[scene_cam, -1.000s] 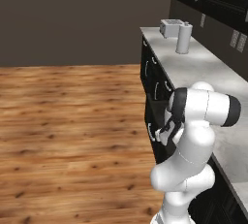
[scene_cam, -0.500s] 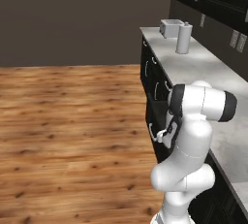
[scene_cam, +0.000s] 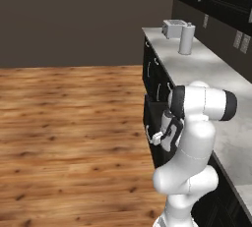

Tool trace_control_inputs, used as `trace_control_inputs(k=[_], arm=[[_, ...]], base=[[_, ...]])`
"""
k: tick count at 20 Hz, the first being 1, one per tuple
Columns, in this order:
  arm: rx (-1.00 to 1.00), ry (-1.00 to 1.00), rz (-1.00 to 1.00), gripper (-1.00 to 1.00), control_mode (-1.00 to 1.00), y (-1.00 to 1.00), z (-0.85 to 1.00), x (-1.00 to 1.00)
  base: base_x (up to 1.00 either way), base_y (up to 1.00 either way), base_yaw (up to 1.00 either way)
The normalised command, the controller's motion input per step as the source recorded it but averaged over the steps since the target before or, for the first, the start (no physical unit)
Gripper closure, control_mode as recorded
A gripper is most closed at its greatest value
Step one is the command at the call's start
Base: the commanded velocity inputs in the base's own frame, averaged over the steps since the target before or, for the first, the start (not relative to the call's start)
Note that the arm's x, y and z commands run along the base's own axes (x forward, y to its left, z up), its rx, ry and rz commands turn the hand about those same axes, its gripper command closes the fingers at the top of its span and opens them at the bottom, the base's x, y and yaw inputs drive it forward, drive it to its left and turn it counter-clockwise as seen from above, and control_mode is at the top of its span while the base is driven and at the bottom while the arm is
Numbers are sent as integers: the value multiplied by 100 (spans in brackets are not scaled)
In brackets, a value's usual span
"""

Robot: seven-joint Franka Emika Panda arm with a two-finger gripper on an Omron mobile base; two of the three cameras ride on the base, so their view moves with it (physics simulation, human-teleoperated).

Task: Organize the utensils by type. Pick up the wooden spoons from the counter and place them in the open cabinet. Then pick up the metallic utensils from the counter and place them in the open drawer.

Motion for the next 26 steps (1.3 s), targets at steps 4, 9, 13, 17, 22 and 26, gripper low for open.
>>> trace_control_inputs(k=[4,9,13,17,22,26], arm=[[0,-25,-16,100,-100,100,-70,-10],[0,-30,-20,100,-100,100,-67,-33],[-3,-23,-16,100,-100,100,-65,-46],[-4,-20,-7,100,-100,100,-74,-54],[-13,5,0,100,-100,100,-9,-52],[-11,21,0,100,-100,98,93,-5]], base=[[0,0,0],[0,0,0],[0,0,0],[0,0,0],[0,0,0],[0,0,0]])
